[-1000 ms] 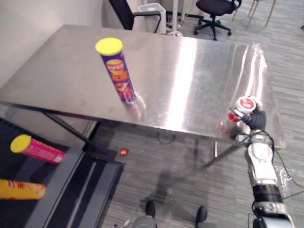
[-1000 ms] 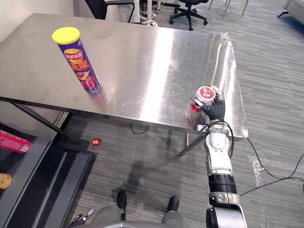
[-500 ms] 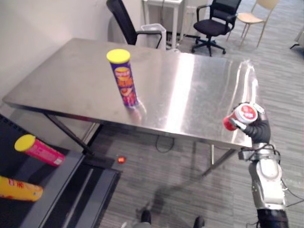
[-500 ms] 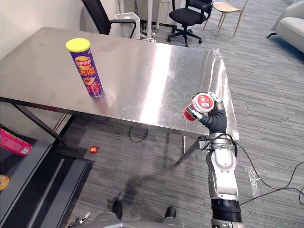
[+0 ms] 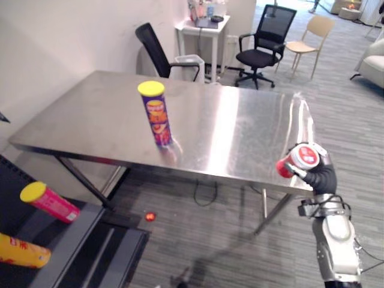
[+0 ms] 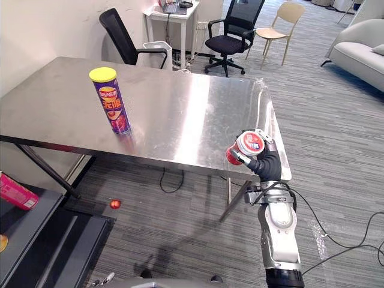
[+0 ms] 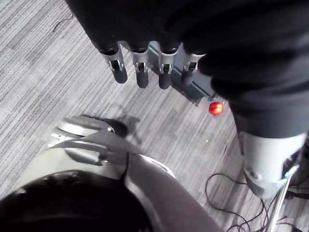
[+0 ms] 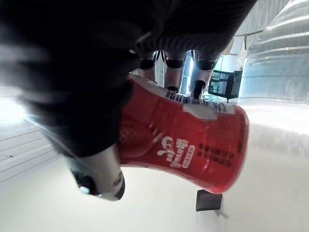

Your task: Put the gum and the chips on the shelf.

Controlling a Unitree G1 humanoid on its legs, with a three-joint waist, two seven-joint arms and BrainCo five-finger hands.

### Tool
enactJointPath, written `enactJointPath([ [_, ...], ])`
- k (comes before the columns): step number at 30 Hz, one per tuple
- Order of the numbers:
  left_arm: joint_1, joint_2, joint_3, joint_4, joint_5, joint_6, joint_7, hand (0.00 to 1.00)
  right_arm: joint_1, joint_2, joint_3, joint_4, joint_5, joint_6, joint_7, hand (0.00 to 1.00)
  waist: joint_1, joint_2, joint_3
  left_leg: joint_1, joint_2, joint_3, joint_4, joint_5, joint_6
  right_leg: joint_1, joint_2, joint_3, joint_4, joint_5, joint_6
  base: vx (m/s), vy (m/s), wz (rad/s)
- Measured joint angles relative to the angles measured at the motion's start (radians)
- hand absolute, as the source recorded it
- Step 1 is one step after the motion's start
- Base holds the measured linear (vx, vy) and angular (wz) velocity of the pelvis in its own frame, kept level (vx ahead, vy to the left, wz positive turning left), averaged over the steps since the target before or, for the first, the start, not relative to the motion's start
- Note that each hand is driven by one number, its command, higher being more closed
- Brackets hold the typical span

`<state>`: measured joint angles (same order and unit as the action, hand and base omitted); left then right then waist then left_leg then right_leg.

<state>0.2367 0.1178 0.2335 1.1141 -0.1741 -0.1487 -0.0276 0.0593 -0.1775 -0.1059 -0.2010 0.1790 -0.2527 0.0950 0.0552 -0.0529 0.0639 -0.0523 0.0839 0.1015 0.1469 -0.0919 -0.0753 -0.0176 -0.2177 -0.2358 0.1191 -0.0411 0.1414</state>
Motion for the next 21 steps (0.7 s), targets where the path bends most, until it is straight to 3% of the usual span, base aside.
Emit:
enactJointPath([
  [3,-0.005,-0.004,0.000,-0.003,-0.010,0.000,-0.012,0.00,-0.009,-0.001,0.053,0.000,0.029,0.000,0.004,1.00,0.000,0.019,0.015,-0.074,0.010,-0.085,0.101,-0.031,-0.008,-0.013,0.002,-0.050,0.079,-0.049,-0.008,-0.11,-0.064,0.53],
  [6,-0.009,-0.006,0.000,-0.011,-0.021,0.001,-0.020,0.00,-0.068,-0.002,0.116,0.004,0.060,-0.001,0.004,1.00,0.003,0.024,0.026,-0.141,0.011,-0.206,0.057,0.017,-0.032,-0.026,0.015,-0.170,0.071,-0.066,-0.027,-0.18,-0.114,1.09],
  [8,-0.007,-0.019,-0.001,-0.017,-0.020,0.002,-0.020,0.00,-0.114,-0.003,0.122,0.004,0.063,-0.001,0.007,1.00,0.024,0.040,0.036,-0.165,0.017,-0.263,-0.032,0.058,-0.048,-0.051,0.032,-0.222,0.084,-0.071,-0.039,-0.16,-0.161,1.10],
  [9,-0.006,-0.022,0.000,-0.020,-0.021,0.002,-0.020,0.00,-0.141,-0.006,0.120,0.004,0.063,-0.001,0.006,1.00,0.035,0.050,0.042,-0.170,0.044,-0.247,-0.114,0.055,-0.044,-0.065,0.051,-0.240,0.069,-0.071,-0.071,-0.19,-0.164,1.40],
  [10,-0.021,-0.013,0.007,-0.013,-0.022,0.007,-0.020,0.00,-0.167,-0.010,0.111,0.005,0.063,-0.004,-0.001,1.00,0.031,0.038,0.053,-0.193,0.060,-0.142,-0.135,0.042,0.037,-0.065,0.032,-0.301,0.038,-0.060,-0.088,-0.26,-0.166,1.67],
  [12,-0.040,-0.021,0.015,-0.002,-0.029,0.012,-0.025,0.00,-0.187,-0.013,0.072,0.029,0.059,-0.006,-0.021,1.00,0.033,0.030,0.066,-0.268,0.063,0.034,0.008,0.094,0.115,-0.078,-0.032,-0.401,0.051,-0.056,-0.097,-0.16,-0.122,1.69],
  [13,-0.031,-0.027,0.029,-0.003,-0.050,0.017,-0.023,0.00,-0.180,-0.008,0.041,0.031,0.058,-0.006,-0.033,1.00,0.024,0.026,0.071,-0.261,0.076,0.128,0.126,0.102,0.120,-0.064,-0.072,-0.475,0.058,-0.049,-0.091,-0.05,-0.109,1.50],
  [17,-0.007,-0.058,0.057,-0.007,-0.060,0.023,-0.027,0.00,-0.161,-0.013,-0.027,0.029,0.054,-0.007,-0.056,1.00,0.001,0.067,0.056,-0.152,0.172,0.201,0.200,0.087,0.083,-0.031,-0.090,-0.605,0.067,-0.038,-0.073,-0.02,0.032,1.18],
  [18,-0.007,-0.066,0.070,-0.009,-0.060,0.023,-0.031,0.00,-0.158,-0.011,-0.062,0.028,0.053,-0.007,-0.062,1.00,-0.003,0.088,0.047,-0.134,0.163,0.194,0.129,0.078,0.062,-0.034,-0.096,-0.642,0.075,-0.029,-0.059,0.00,0.201,1.04],
  [21,-0.004,-0.066,0.112,-0.009,-0.060,0.027,-0.035,0.00,-0.139,0.011,-0.087,0.027,0.016,0.002,-0.059,1.00,-0.010,0.065,0.049,-0.137,0.115,0.211,0.038,0.078,0.060,-0.028,-0.129,-0.708,0.077,-0.007,-0.035,-0.03,0.263,0.80],
])
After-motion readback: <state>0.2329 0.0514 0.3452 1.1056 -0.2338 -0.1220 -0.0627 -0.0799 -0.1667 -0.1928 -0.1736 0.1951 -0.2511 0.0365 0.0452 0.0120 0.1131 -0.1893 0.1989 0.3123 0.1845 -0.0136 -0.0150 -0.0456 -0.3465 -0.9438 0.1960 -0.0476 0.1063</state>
